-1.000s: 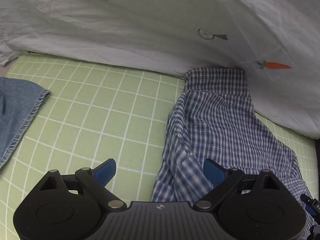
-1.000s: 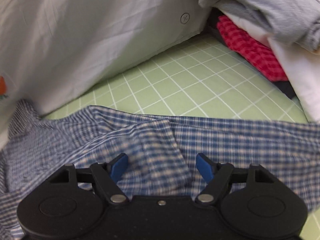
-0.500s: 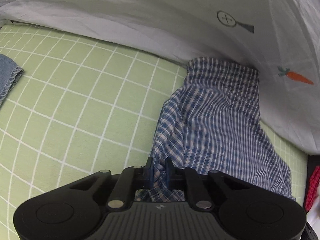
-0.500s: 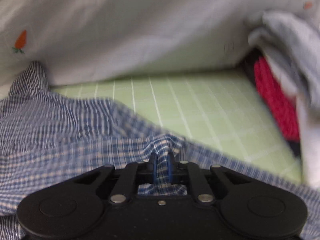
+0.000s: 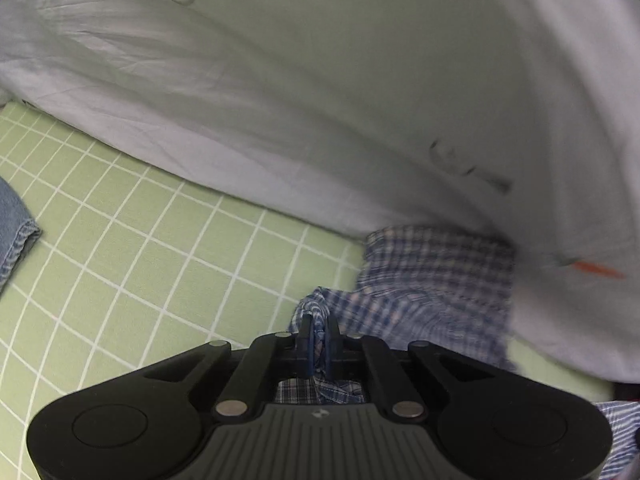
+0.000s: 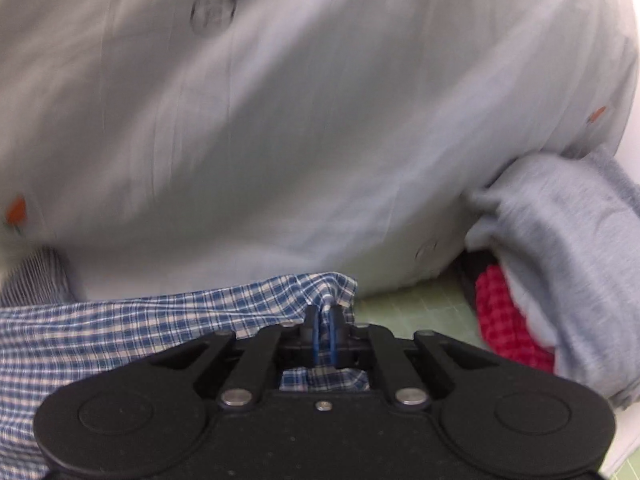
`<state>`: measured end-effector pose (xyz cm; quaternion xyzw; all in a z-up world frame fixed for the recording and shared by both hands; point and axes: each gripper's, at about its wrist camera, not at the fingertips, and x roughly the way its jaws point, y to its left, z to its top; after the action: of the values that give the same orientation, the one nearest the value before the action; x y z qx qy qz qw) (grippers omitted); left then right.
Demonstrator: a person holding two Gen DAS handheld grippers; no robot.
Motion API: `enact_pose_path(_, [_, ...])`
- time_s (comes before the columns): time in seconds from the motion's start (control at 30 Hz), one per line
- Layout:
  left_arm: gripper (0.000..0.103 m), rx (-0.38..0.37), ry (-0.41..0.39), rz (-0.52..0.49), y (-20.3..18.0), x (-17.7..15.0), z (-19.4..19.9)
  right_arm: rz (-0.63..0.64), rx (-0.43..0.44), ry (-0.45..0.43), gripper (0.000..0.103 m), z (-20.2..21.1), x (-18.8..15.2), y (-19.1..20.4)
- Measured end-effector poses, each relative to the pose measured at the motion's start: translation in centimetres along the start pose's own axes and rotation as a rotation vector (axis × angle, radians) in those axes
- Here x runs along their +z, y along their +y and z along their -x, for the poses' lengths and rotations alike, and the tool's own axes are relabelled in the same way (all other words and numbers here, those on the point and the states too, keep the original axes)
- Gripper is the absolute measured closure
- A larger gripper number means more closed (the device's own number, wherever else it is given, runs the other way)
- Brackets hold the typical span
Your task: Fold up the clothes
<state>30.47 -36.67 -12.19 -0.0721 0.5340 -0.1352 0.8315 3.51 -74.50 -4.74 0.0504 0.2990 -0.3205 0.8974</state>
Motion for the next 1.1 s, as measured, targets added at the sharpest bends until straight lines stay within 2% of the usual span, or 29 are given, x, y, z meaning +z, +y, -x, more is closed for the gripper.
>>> enact_pose_path(0.13, [0.097, 0.032, 0.018, -0.050, -0.4, -0.4, -2.0, 0.016, -0.018, 0.079, 0.098, -2.2, -2.3, 0.5])
enact_pose_path(0.23, [0.096, 0.039, 0.045, -0.048, -0.2, -0.5, -3.5, -0.050, -0.013, 0.124, 0.098, -3.2, -3.9, -0.5])
enact_pose_path(0.4, [0.093, 0.071, 0.010, -0.125, -1.1, -0.1, -4.0, -0.071, -0.019, 0.163, 0.098, -3.8, -5.4, -0.8])
enact_pose_path(0.47, [0.077, 0.049, 0.014, -0.121, -1.1, 0.2, -3.5, -0.063, -0.020, 0.162, 0.098, -3.5, -5.7, -0.7])
enact_pose_path(0.5, [0.062, 0.039, 0.010, -0.118, -1.0, 0.4, -3.1, -0.056, -0.017, 0.154, 0.098, -3.3, -5.6, -0.5])
enact_pose_path(0.53, [0.045, 0.037, -0.008, -0.114, -1.0, 0.4, -2.3, -0.050, -0.012, 0.141, 0.098, -3.0, -5.4, -0.5])
enact_pose_path(0.6, [0.029, 0.033, -0.064, -0.112, -0.8, 0.4, -0.3, -0.037, 0.004, 0.112, 0.098, -2.2, -5.0, -0.4])
enact_pose_path(0.7, [0.026, 0.029, -0.126, -0.125, -0.3, 0.0, 3.2, -0.015, 0.050, 0.047, 0.098, 0.1, -4.2, -0.1])
enact_pose_path(0.87, [0.024, 0.064, -0.157, -0.125, 1.7, -2.3, 9.8, 0.027, 0.126, -0.044, 0.099, 6.2, -4.1, 1.7])
enact_pose_path(0.97, [0.024, 0.068, -0.166, -0.121, 3.1, -5.7, 14.2, 0.114, 0.188, -0.076, 0.099, 10.5, -5.6, 3.9])
enact_pose_path(1.1, [0.022, 0.087, -0.151, -0.113, 4.8, -11.8, 18.5, 0.251, 0.270, -0.079, 0.099, 16.1, -9.4, 7.4])
